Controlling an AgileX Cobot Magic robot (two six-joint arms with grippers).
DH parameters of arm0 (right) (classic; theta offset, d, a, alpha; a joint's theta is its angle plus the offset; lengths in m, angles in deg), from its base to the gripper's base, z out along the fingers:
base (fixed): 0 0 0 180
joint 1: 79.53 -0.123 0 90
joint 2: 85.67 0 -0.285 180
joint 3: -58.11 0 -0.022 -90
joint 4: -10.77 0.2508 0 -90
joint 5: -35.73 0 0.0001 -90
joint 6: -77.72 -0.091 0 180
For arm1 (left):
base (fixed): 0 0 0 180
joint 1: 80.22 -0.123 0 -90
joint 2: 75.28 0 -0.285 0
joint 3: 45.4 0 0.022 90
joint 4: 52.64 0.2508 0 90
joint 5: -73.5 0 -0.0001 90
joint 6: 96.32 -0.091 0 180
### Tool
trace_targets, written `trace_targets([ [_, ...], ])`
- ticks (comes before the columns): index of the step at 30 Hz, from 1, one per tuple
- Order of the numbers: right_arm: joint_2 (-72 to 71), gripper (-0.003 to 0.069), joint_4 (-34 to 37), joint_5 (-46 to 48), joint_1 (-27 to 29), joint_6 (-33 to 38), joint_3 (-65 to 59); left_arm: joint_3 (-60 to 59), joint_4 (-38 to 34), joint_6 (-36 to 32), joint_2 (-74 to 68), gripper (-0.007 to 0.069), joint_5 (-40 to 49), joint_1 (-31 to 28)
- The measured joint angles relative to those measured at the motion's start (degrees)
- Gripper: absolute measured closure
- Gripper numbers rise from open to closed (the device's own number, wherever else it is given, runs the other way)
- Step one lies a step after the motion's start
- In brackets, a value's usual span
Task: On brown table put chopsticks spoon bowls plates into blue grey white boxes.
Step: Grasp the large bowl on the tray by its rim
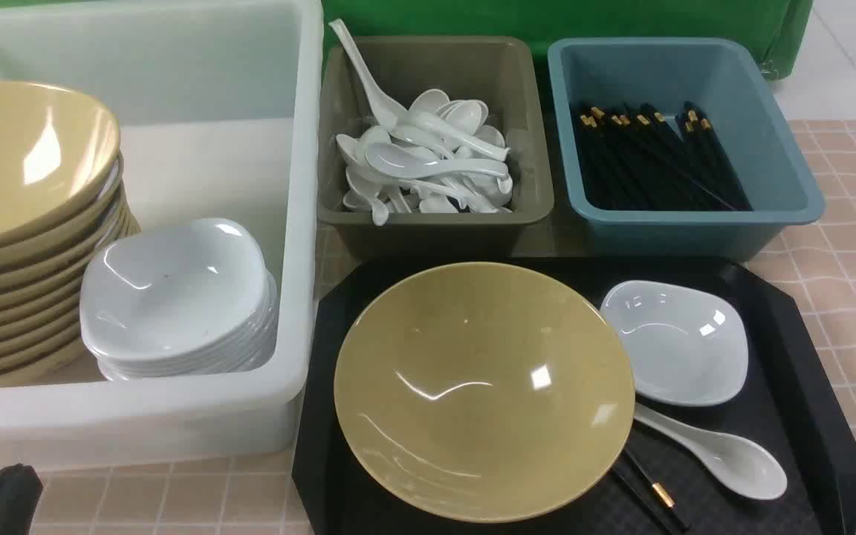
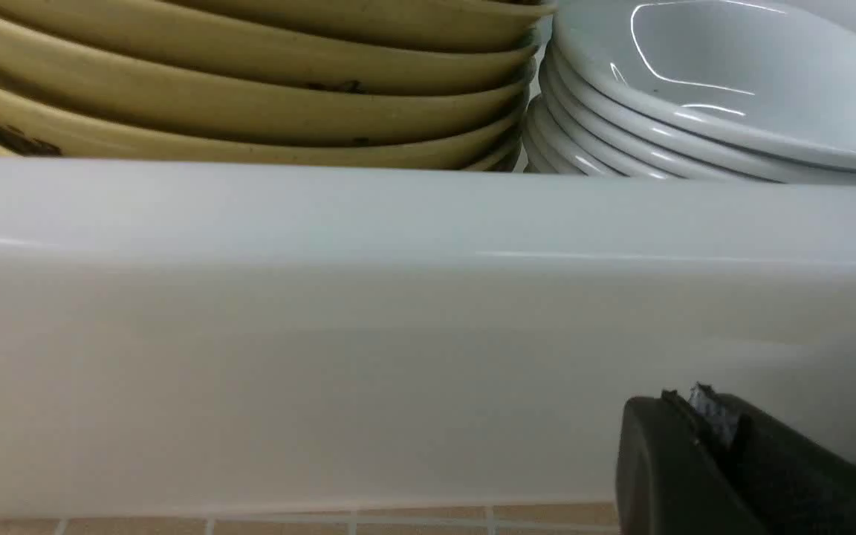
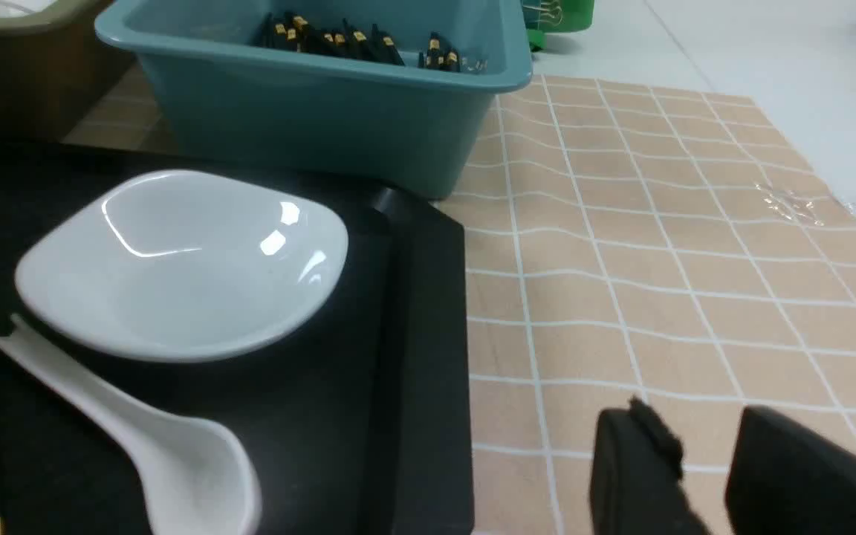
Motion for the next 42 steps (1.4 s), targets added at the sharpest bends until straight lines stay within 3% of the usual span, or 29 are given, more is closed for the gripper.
trace_targets([
  [34,0.00,0.0423,0.00,-0.13,0.00,0.00,0.00,0.00,1.28,-0.05,0.00,0.0617,-1.26,0.00],
  [40,0.00,0.0423,0.00,-8.42,0.00,0.00,-0.18,-0.07,1.59,-0.05,0.00,0.0617,-9.02,0.00],
  [42,0.00,0.0423,0.00,-17.31,0.00,0.00,-0.18,-0.07,1.67,-0.05,0.00,0.0617,-18.35,0.00],
])
